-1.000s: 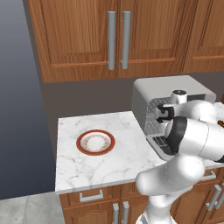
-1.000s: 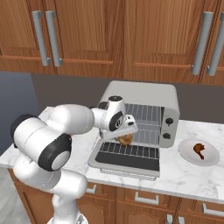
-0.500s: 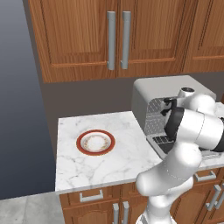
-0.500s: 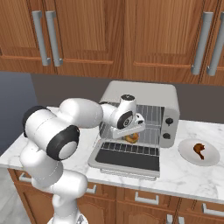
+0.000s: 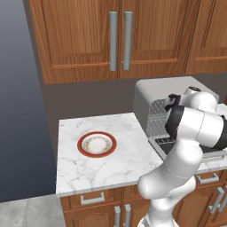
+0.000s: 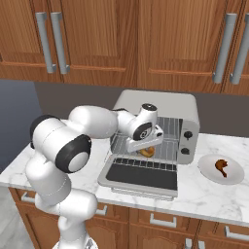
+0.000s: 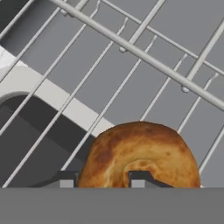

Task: Open the toaster oven door. Place the bread on the bottom rack in the toaster oven and place the chicken drumstick on the top rack.

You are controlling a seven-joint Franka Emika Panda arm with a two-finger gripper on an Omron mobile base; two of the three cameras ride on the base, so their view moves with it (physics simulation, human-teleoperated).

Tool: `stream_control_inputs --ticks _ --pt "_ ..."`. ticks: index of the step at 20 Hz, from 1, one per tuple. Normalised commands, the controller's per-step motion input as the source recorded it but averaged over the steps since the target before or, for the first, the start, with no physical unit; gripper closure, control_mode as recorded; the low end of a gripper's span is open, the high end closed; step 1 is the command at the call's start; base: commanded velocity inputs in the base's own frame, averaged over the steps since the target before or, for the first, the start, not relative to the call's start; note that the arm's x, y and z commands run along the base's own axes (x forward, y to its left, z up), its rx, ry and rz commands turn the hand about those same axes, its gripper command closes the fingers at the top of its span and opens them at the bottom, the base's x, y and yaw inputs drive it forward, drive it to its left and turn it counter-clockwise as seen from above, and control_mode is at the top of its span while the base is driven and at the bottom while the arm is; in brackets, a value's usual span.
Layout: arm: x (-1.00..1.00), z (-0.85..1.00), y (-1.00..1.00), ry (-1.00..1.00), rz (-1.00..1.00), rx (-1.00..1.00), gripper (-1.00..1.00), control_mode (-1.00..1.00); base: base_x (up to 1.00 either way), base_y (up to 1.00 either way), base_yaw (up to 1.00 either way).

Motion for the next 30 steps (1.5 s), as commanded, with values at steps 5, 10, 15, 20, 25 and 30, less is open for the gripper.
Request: stream_control_inputs --ticks 5,10,15,20,25,30 --pt "0.00 0.01 -0.14 0.00 0.02 0.03 -1.00 -1.00 0.00 0.00 0.00" --pt "0.00 0.07 -0.06 0.00 0.00 0.03 -1.00 -1.00 0.00 0.00 0.00" --pt "0.00 0.17 -0.01 0.00 0.00 0.04 -1.00 -1.00 0.00 0.00 0.00" --pt "-0.31 0.35 0.00 0.00 0.00 0.02 -1.00 -1.00 0.00 0.00 0.00" --pt "-0.62 0.07 0.00 0.02 -0.12 0.00 -1.00 -1.00 0.00 0.00 0.00" --pt "-0.49 0.00 -0.05 0.05 -0.16 0.03 -1.00 -1.00 0.00 0.00 0.00"
